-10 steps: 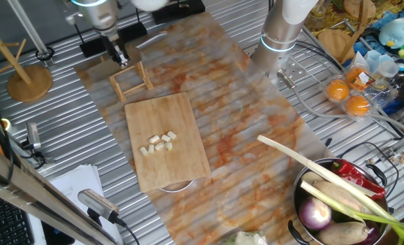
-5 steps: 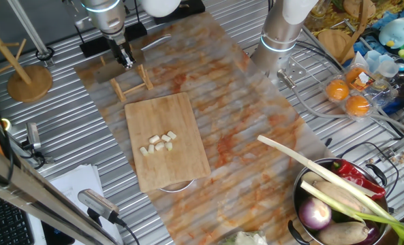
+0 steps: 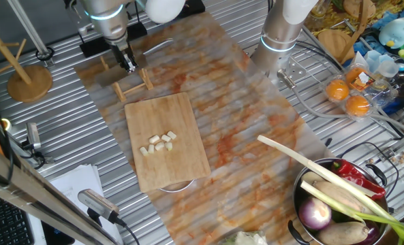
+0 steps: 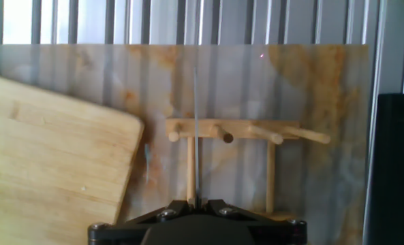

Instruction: Chop the scallions

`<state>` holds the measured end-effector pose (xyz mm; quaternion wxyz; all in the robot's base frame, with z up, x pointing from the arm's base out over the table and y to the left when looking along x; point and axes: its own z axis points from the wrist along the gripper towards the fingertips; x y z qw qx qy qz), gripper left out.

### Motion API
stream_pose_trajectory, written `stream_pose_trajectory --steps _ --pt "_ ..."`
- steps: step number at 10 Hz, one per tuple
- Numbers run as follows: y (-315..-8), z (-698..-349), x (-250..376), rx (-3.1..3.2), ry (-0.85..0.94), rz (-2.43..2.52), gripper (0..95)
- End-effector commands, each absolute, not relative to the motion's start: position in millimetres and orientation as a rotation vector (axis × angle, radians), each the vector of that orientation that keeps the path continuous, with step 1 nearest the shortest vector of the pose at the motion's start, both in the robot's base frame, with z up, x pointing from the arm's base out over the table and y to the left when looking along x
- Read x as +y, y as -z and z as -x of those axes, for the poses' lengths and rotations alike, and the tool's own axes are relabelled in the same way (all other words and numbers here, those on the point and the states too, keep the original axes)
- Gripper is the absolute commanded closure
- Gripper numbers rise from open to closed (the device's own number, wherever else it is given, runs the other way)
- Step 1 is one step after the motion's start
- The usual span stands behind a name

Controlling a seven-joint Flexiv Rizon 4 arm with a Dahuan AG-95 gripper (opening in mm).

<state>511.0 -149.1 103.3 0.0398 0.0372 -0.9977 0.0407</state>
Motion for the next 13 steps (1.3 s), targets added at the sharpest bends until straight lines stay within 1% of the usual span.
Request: stream_pose_trajectory --steps 1,3,9,13 --pt "-101 -506 -150 -3.061 -0.123 -0.115 95.0" --pt "-96 -498 -152 -3.075 -0.136 -0.102 95.0" --pt "-79 -499 -154 -3.089 -0.168 -0.109 95.0" --pt "-75 -499 -154 -3.076 -0.168 -0.092 95.0"
